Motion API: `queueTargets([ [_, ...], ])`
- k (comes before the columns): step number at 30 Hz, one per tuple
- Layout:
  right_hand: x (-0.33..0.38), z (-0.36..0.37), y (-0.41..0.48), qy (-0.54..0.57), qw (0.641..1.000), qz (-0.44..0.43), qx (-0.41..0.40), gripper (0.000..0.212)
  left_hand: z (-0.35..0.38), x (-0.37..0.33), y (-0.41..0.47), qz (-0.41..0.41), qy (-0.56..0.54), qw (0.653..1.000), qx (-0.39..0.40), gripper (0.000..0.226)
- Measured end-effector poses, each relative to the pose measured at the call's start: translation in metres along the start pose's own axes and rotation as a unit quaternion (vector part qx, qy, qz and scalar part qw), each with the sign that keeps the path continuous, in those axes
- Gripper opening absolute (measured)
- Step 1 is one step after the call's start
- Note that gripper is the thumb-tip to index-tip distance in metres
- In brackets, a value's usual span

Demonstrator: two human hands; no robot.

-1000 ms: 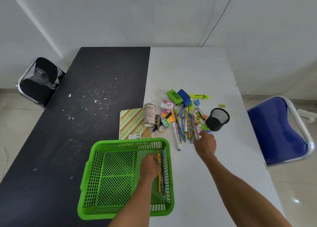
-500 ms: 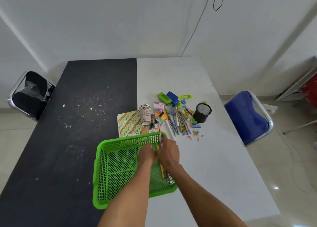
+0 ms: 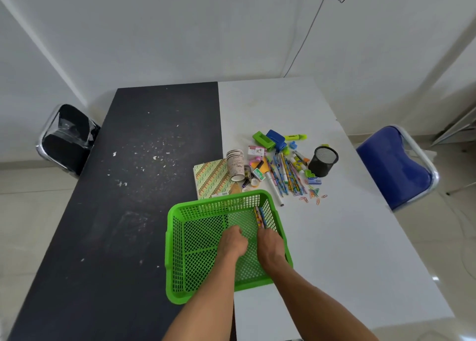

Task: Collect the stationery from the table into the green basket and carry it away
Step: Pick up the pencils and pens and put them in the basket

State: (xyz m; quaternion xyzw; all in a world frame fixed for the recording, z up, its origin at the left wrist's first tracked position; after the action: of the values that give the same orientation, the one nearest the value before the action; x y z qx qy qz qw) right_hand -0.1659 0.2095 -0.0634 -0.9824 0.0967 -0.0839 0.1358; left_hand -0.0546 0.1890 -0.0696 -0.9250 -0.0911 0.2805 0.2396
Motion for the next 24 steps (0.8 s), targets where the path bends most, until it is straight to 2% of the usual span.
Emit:
queueTargets([
  [8,0.003,0.004,0.002,0.007,0.999,0.022,0.03,0.029,-0.001,0.013,0.006,0.011,0.022,1.0,0.003,0.039],
  [14,0.008,-0.024,0.012,0.043,0.999,0.001,-0.003,0.025,-0.012,-0.006,0.01,0.002,0.0,1.0,-0.009,0.043],
  [18,0.012,-0.063,0.031,0.102,0.993,-0.01,-0.061,0.018,-0.028,-0.035,0.015,0.058,-0.029,0.995,-0.076,0.045],
  [24,-0.02,-0.108,0.067,0.159,0.979,0.013,-0.129,0.018,-0.04,-0.077,0.023,0.181,-0.002,0.97,-0.161,0.044],
])
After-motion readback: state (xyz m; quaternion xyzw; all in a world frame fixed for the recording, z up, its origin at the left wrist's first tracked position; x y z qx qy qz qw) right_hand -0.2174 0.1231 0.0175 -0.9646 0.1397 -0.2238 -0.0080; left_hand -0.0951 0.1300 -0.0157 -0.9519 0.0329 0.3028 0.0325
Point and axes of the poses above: each hand's wrist, its own y-axis towards the middle knuckle, its own z-axis out of the palm, x = y × z, the point moved 5 cm from there along y, towards the middle knuckle, and after that the axes turned 4 degrees about -x, right-handed, at the moved point
